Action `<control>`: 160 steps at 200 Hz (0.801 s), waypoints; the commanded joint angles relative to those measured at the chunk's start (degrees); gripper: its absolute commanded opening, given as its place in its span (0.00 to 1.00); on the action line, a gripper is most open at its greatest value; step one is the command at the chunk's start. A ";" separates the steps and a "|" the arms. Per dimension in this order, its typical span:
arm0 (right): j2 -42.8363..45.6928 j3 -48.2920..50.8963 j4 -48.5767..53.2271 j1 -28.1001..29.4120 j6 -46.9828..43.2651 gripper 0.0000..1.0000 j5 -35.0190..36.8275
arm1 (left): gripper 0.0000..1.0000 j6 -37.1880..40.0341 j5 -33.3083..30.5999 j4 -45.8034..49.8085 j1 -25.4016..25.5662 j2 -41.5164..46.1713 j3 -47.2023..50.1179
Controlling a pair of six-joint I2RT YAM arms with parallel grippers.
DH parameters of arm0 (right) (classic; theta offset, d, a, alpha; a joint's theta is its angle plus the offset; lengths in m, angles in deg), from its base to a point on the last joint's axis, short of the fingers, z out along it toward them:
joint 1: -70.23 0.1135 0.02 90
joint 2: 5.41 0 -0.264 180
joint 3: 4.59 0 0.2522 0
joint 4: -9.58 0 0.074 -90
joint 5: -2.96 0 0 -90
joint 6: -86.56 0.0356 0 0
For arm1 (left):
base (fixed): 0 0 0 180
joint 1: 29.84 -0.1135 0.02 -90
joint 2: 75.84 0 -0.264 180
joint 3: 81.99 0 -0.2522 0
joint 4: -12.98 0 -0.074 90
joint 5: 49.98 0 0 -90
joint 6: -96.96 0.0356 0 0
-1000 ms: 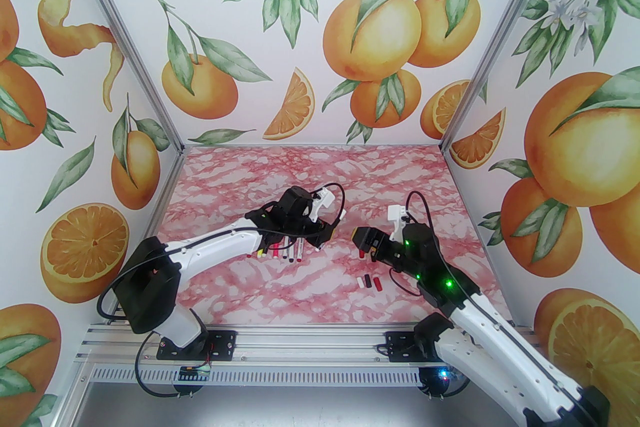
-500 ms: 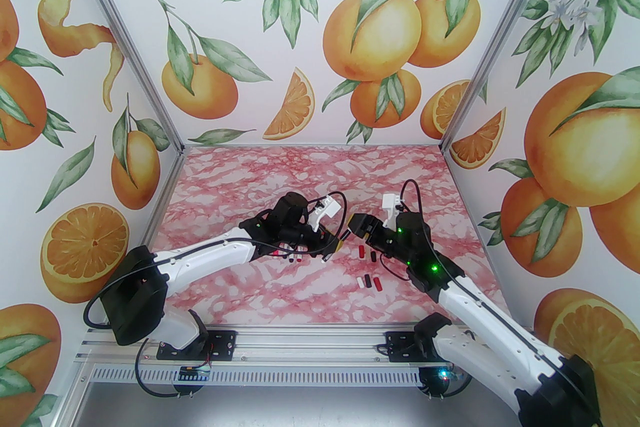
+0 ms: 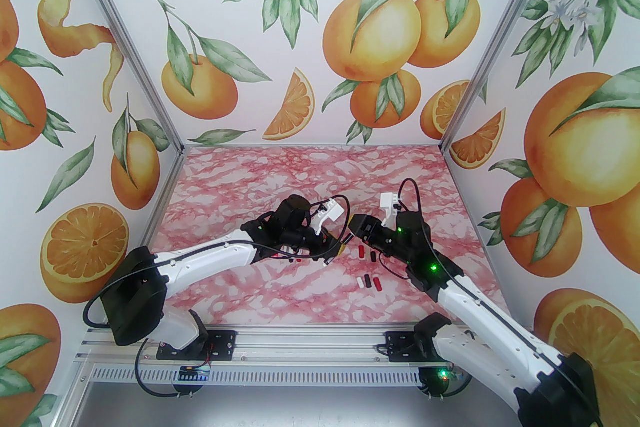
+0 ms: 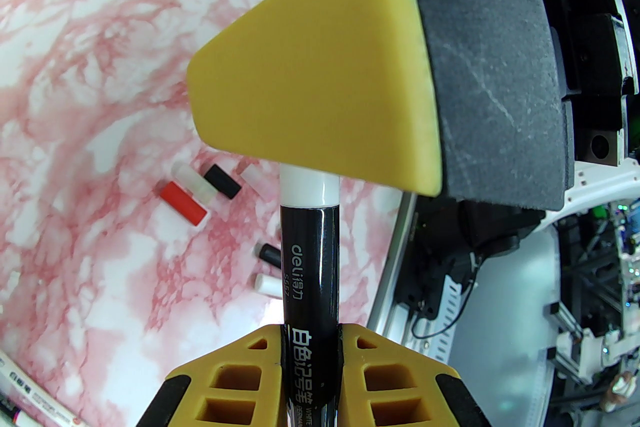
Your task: Open the pen caps
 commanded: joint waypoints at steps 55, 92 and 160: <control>-1.95 -0.60 -0.63 -0.36 -0.80 0.32 -1.51 | 0.17 0.40 0.38 -0.53 1.51 0.75 -2.09; -1.69 -0.51 -0.20 -0.35 -0.93 0.24 -0.90 | 0.17 0.75 0.00 0.14 1.65 0.68 -2.23; -0.69 -0.42 -0.02 -0.41 -0.56 0.15 -0.58 | 0.29 -1.33 1.16 -2.47 1.75 0.18 -1.70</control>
